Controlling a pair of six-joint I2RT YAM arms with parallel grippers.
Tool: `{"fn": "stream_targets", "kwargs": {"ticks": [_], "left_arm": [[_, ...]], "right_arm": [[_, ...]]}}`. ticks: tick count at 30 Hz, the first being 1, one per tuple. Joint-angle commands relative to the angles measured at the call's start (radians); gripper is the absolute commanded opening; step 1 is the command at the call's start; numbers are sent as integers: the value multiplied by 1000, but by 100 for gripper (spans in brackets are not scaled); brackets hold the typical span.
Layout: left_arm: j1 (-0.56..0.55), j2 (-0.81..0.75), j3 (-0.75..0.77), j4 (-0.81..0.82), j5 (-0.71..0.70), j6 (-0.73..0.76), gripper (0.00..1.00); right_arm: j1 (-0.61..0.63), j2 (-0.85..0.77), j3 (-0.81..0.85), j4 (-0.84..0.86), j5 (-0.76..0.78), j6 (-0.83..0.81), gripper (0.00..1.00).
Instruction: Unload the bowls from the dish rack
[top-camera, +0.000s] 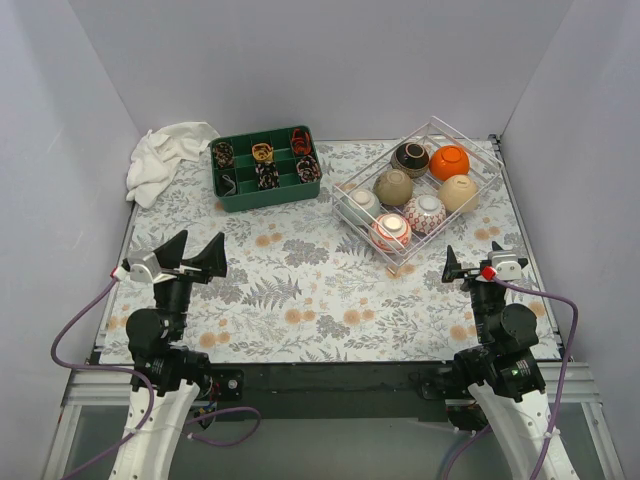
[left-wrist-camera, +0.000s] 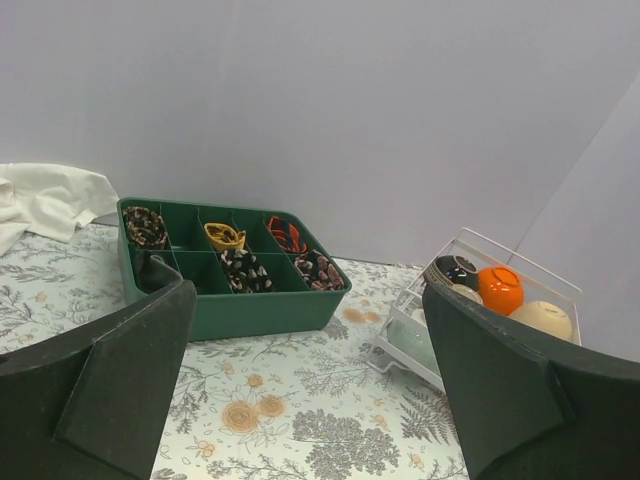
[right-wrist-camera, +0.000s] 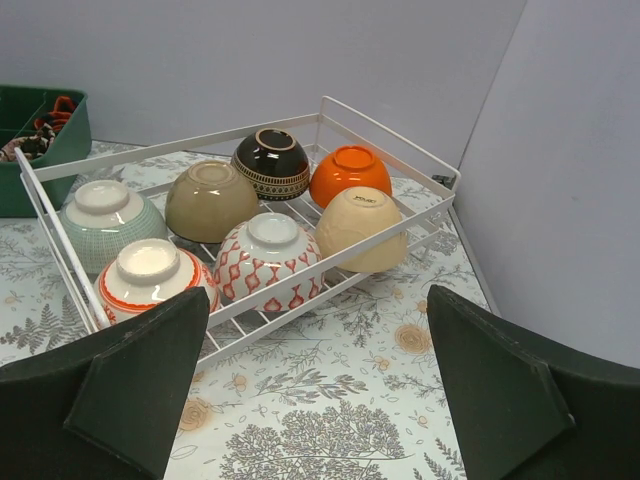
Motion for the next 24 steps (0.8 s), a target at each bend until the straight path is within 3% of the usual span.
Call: {"fn": "stream_targets", "kwargs": {"ticks": [1,9,14,20,24], "left_arm": [[5,23,14,4,-22,8,98],[5,90,41,-44,-48,-7,98],[7,230,107,-112,-17,-27,98],[7,383,176,-217,21,-61,98],[7,420,199,-272,4,-67,98]], "right_arm": [[2,-205,32,30,30,4,99],[2,-205,24,30,-9,6,99],[2,-196,29,30,-44,3,99],[2,-49,107,-4,-70,59,99],[2,184,219,-73,-102,118,99]]}}
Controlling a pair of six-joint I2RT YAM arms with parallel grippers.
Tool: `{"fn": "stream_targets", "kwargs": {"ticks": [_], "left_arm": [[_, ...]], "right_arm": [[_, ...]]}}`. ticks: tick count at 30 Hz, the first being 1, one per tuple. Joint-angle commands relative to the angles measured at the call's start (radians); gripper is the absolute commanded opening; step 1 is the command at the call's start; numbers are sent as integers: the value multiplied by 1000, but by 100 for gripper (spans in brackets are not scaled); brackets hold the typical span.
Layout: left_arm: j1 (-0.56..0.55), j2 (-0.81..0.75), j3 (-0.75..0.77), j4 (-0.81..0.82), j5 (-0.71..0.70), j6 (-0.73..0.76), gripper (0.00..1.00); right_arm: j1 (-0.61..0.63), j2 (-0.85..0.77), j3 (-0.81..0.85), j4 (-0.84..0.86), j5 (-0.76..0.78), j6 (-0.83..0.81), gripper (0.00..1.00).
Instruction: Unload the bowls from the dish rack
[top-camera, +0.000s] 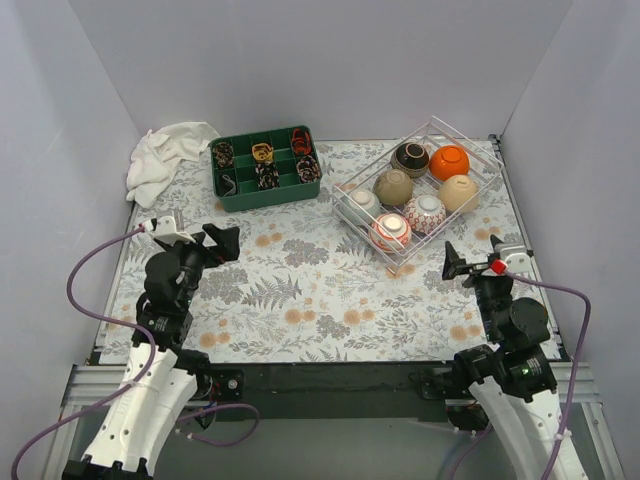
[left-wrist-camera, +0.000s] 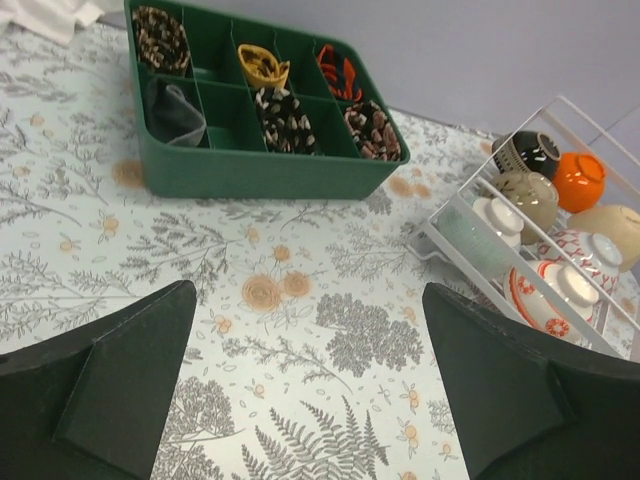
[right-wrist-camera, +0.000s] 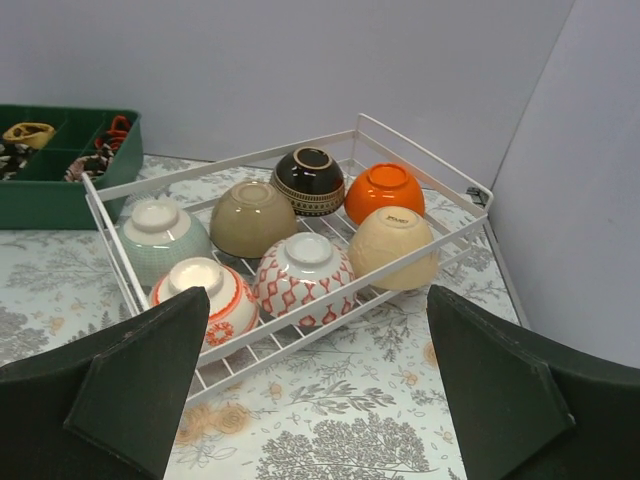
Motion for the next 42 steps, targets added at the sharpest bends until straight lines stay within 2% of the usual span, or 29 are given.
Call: {"fn": "stream_targets", "kwargs": {"ticks": [1,5,7,11,16,23,28,37,42], "left_arm": [[6,23,45,-95,3,-12,98],[0,12,42,-102,2,-15,98],[-11,-5,39,-109,0,-12,98],[-37,-45,27,-125,-9,0,98],[-61,-77,22,-131,-14,9,98],[-83,-92,18,-142,-18,14,98],[-86,-104,13,-140,-20,15,98],[-94,-101,8,-140,-15,17,98],[-94,-95,7,-140,-14,18,98]], "right_arm": [[2,197,161,-55,-52,83,98],[0,468,301,-133,-74,151,99],[2,551,383,-153,-89,178,99],[2,776,486,-162,-196,201,98],[0,1005,627,-204,-138,204,99],[-1,1347,917,-334,-93,147,99],[-29,1459,977,-395,-104,139,99],[-63,1617,1063,-468,-113,-9,99],[-63,1664,1059,-474,-78,-29,99]]}}
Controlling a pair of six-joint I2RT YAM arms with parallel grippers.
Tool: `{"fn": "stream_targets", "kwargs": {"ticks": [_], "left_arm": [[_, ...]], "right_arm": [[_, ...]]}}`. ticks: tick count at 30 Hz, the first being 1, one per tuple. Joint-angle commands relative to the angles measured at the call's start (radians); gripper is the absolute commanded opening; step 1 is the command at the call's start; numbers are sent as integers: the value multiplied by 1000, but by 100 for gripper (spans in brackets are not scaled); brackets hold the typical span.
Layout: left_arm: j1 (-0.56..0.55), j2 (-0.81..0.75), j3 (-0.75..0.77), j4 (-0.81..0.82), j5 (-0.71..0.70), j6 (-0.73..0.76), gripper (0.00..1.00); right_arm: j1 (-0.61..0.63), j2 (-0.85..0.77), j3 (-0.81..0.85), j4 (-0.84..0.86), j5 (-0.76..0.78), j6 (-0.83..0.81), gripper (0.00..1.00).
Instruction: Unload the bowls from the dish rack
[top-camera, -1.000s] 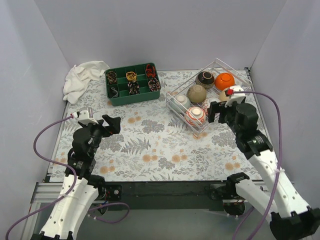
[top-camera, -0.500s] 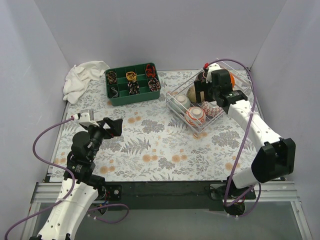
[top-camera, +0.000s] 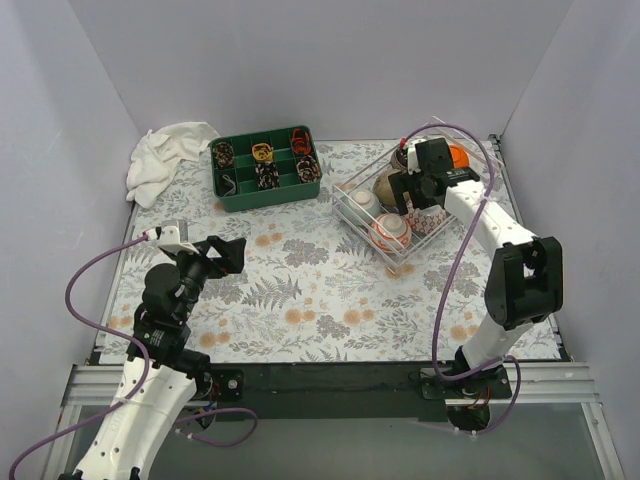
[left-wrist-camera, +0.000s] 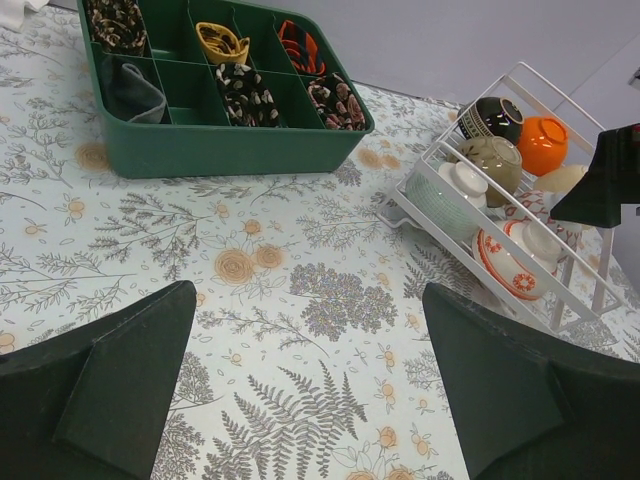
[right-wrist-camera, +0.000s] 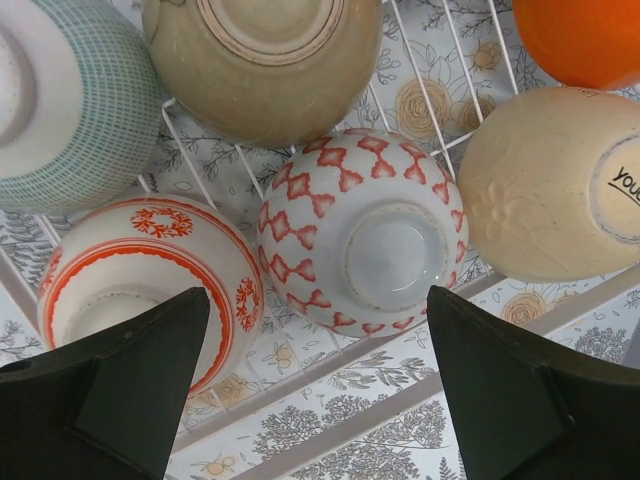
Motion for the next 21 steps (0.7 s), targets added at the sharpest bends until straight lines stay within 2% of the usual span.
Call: {"fn": "stream_targets", "kwargs": {"ticks": [1,14,21], "left_arm": [[-5,4,-1,-6,-5,16,98],[-5,26,2,-7,1,24,98],[-5,54,4,-9,0,28,98]], "right_arm": [[3,43,33,-24,60,-61,99],[-18,141,44,56,223,-82,99],[-12,54,27,116,134,-79,99]]}}
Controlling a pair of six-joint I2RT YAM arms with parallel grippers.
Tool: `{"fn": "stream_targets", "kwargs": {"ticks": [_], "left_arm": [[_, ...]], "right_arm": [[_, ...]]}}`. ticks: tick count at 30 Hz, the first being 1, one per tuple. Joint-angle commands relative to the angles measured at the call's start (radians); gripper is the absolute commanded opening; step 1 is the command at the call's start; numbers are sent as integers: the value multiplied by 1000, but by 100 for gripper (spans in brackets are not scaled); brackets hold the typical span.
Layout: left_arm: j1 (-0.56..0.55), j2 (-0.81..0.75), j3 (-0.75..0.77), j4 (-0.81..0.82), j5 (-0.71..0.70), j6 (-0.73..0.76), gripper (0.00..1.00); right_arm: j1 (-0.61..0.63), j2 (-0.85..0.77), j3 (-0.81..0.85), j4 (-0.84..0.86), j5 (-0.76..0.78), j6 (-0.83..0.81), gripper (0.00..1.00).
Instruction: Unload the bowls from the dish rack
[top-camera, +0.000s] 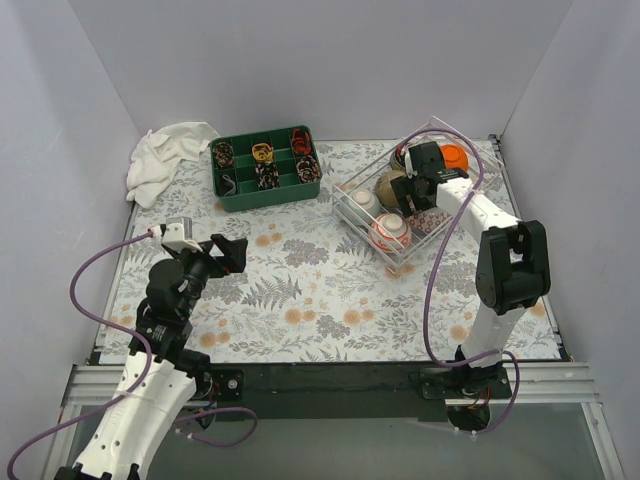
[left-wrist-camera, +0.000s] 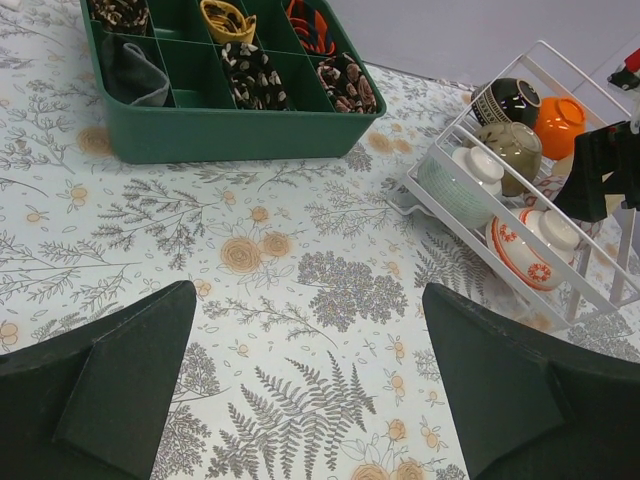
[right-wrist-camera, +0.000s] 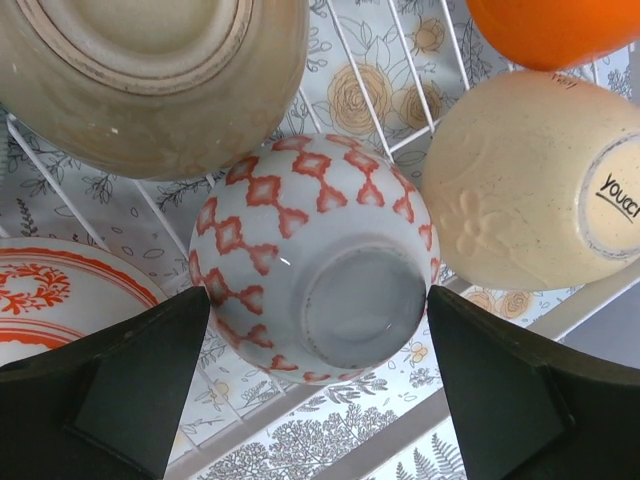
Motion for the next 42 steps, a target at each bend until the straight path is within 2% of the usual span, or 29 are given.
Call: {"fn": "stream_targets", "kwargs": {"ticks": [1,6,17,21,24,29,42], "left_arm": [[-4,17,7,-10,0,20,98],[-4,28,10,-13,0,22,98],[-4,39,7,-7,25,34,98],[-4,39,9,-5,25,36,98],[-4,37,7,-5,25,39,98],[-4,34,6,-7,25,40,98],[-3,26,4,-5,59,48,98]], "right_arm": [[3,-83,12,83,-26,-13,99],[27,-118,6,142,-57,-77,99],[26,-90,-14,214,-263,-503,98],[26,-70,19,215,-432,-568,98],[27,-51,47,179,-500,-614,99],[27,0,78,119,-514,-662,99],[56,121,108,120,-416,-737,99]]}}
